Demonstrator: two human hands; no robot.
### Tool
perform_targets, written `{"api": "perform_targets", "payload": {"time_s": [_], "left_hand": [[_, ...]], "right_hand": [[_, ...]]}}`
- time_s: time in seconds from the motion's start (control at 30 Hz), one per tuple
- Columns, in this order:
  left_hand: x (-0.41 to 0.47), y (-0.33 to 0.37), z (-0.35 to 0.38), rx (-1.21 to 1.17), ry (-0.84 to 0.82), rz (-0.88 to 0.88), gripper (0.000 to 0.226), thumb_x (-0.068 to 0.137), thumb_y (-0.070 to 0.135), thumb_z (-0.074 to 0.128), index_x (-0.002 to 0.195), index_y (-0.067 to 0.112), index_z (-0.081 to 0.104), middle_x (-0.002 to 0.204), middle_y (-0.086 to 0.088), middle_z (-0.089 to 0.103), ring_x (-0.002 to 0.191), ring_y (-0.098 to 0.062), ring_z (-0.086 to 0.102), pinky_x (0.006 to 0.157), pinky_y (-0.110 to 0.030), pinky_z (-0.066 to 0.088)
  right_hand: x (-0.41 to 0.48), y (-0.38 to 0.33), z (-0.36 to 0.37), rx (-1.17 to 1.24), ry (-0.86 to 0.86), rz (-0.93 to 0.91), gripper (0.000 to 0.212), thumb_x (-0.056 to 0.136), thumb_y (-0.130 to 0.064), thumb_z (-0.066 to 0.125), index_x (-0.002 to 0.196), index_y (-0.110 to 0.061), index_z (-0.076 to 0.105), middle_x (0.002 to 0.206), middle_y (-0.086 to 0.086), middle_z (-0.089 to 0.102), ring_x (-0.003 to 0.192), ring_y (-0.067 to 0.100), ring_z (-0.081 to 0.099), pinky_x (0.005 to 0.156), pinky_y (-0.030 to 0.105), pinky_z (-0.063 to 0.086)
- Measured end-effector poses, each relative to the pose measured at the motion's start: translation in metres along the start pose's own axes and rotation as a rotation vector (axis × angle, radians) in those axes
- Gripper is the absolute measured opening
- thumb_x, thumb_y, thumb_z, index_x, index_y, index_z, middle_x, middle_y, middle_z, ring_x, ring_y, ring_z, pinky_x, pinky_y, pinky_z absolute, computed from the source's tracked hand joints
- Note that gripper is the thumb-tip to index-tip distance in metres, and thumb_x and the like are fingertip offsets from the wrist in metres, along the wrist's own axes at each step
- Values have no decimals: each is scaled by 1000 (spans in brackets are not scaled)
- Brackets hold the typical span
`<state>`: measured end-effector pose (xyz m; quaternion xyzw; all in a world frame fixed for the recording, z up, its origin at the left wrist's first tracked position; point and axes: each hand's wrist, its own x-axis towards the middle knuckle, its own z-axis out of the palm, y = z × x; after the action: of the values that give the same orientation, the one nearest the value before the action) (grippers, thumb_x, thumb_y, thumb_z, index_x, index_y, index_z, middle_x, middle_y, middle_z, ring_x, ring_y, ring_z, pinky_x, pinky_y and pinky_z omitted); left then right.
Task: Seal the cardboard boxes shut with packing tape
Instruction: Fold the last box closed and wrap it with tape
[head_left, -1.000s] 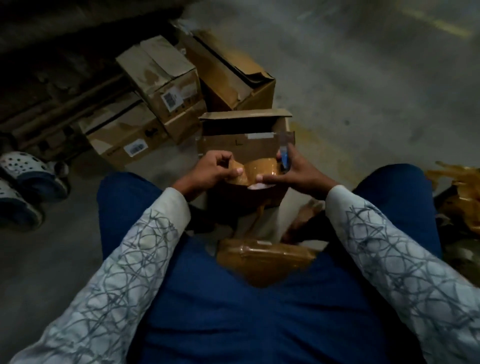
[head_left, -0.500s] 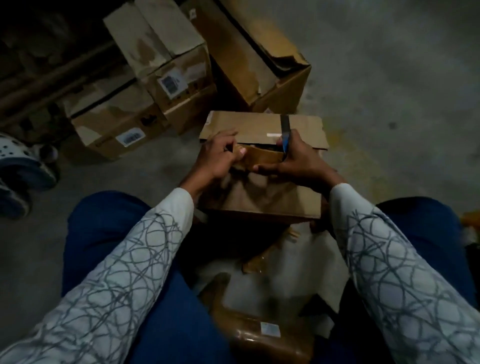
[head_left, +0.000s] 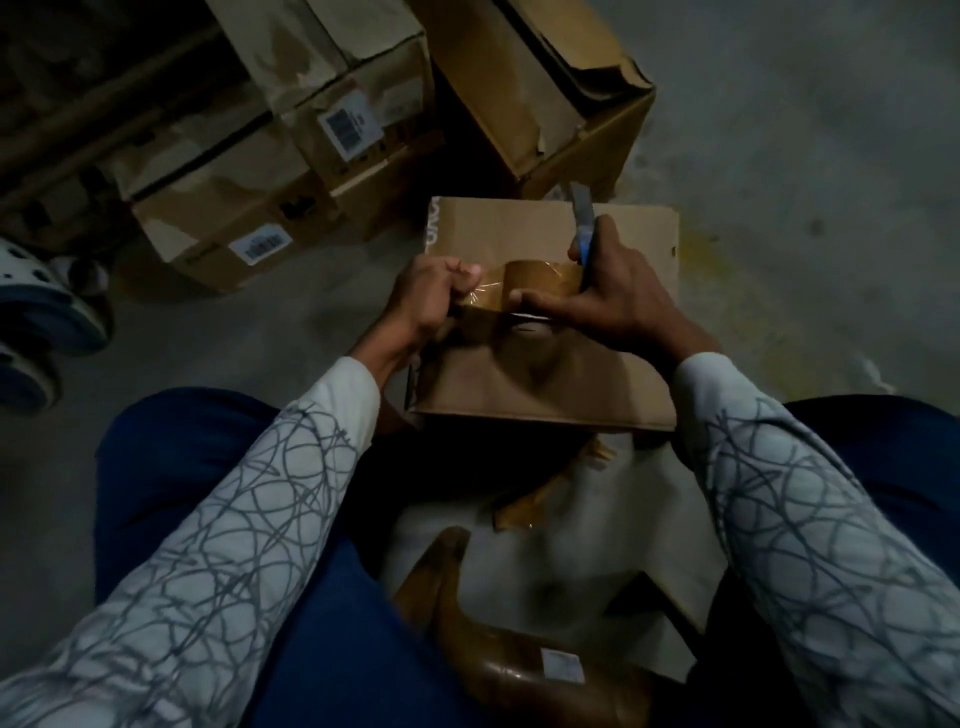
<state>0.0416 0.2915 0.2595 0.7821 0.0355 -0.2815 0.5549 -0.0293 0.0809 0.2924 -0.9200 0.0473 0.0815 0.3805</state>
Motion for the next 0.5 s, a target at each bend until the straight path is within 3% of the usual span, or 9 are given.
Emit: {"api": "perform_targets", "payload": {"time_s": [0.1, 0.2, 0.3, 0.33, 0.4, 0.43, 0.5], "left_hand": [[-2, 5, -5, -97, 58, -30, 20, 82, 27, 68, 83, 7, 69, 77, -10, 61, 73, -20, 56, 68, -30, 45], [-4, 5, -12, -142, 52, -63, 15, 91, 17, 68, 80, 7, 64, 85, -14, 61, 77, -21, 61, 74, -35, 52], [-2, -1, -21, -56, 43, -38, 22, 90, 23, 71, 83, 3, 66, 87, -16, 67, 81, -26, 66, 81, -40, 56], [-2, -3, -25, -16, 41, -36, 25, 90, 27, 72, 81, 3, 67, 86, -15, 69, 82, -27, 68, 83, -42, 56], [-1, -5, -34, 29, 51, -32, 26, 91, 30, 72, 72, 12, 67, 81, -9, 70, 82, -23, 68, 86, -44, 57], [1, -7, -38, 32, 75, -34, 27, 89, 34, 72, 69, 17, 66, 80, -9, 69, 83, -25, 69, 88, -47, 56], [6, -8, -47, 17, 130, -66, 30, 78, 43, 73, 68, 17, 64, 83, -14, 70, 92, -36, 71, 91, -56, 56]], "right_hand": [[11, -1, 12, -37, 16, 74, 79, 73, -75, 68, 114, -15, 36, 98, 7, 56, 82, 26, 56, 63, 34, 38], [11, -13, 19, -152, 17, 97, 84, 69, -89, 56, 110, -17, 39, 100, 5, 53, 92, 30, 55, 71, 41, 43], [6, -23, 20, -223, 51, 22, 77, 76, -79, 60, 112, -14, 40, 104, 0, 44, 105, 24, 47, 92, 48, 34], [8, -26, 18, -204, 64, -6, 74, 76, -76, 64, 111, -15, 39, 101, -3, 42, 99, 22, 46, 94, 41, 35], [12, -28, 18, -78, 51, -30, 71, 75, -70, 72, 106, -19, 34, 88, -11, 40, 77, 9, 43, 69, 18, 40], [14, -29, 19, 1, 20, -13, 71, 74, -67, 74, 107, -18, 35, 85, -13, 41, 71, 4, 41, 59, 15, 38], [18, -26, 24, 128, -27, 33, 74, 71, -67, 75, 110, -14, 41, 88, -11, 47, 73, 4, 46, 58, 18, 39]]}}
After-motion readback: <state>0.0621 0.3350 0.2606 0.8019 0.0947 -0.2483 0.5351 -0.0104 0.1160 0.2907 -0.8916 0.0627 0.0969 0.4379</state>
